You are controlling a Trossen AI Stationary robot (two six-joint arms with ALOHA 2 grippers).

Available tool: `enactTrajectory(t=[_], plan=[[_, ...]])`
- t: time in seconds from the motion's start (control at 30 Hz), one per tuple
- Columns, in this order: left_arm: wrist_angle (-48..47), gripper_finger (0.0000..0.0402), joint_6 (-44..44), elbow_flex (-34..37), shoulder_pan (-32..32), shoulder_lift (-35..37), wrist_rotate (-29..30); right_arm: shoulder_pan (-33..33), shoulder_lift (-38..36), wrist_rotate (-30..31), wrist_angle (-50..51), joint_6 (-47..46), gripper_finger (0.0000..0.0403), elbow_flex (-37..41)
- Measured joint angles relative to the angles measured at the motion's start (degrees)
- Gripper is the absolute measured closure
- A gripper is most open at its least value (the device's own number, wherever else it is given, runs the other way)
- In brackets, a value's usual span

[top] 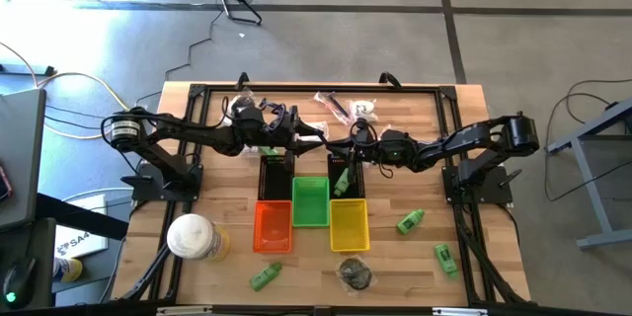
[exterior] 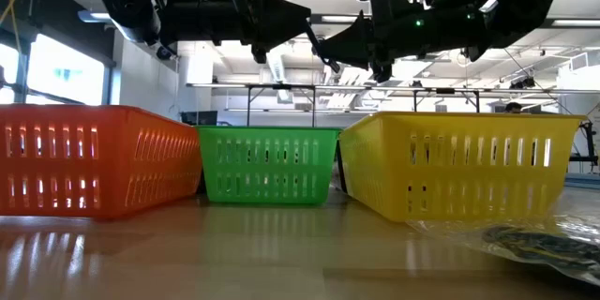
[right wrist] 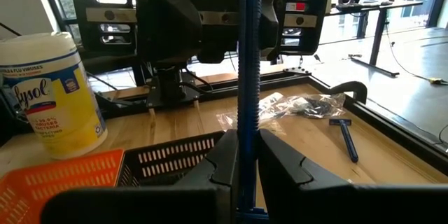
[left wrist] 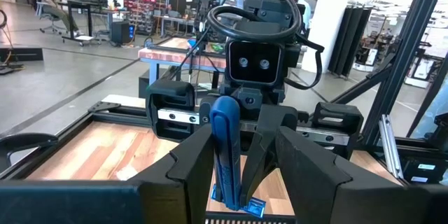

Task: Pick & Place Travel size toiletries
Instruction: Put the right blue razor into the left black bin

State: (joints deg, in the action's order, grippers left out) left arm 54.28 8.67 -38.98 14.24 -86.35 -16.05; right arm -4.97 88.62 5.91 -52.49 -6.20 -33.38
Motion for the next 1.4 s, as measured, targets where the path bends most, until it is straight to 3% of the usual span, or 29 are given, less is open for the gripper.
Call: enactTrajectory(t=[0.17,0.57,0.97,1.17,1.4], plan=[[0.00,0.0258,0.00,0.02,0.00,0.00,0.02,0.00,0.00,-0.07,0.02,0.00,0.0370,0.01],[0.00,0.0366,0.02,0.04,0.02,0.00,0.24,0.02,-0.02,-0.42,0.01,0.04,0.0370,0.00],[-0.39,0.0367,0.02,0.04,0.00,-0.02,0.08,-0.02,-0.02,-1.40,0.15,0.26,0.0367,0.01],[-0.93,0.0372,0.00,0.09,0.00,-0.02,0.07,-0.02,-0.06,-1.62,0.20,0.31,0.0314,-0.01],[-1.76,0.0373,0.00,0.11,0.00,-0.02,0.07,-0.02,-0.07,-1.50,0.55,0.10,0.0201,0.00]])
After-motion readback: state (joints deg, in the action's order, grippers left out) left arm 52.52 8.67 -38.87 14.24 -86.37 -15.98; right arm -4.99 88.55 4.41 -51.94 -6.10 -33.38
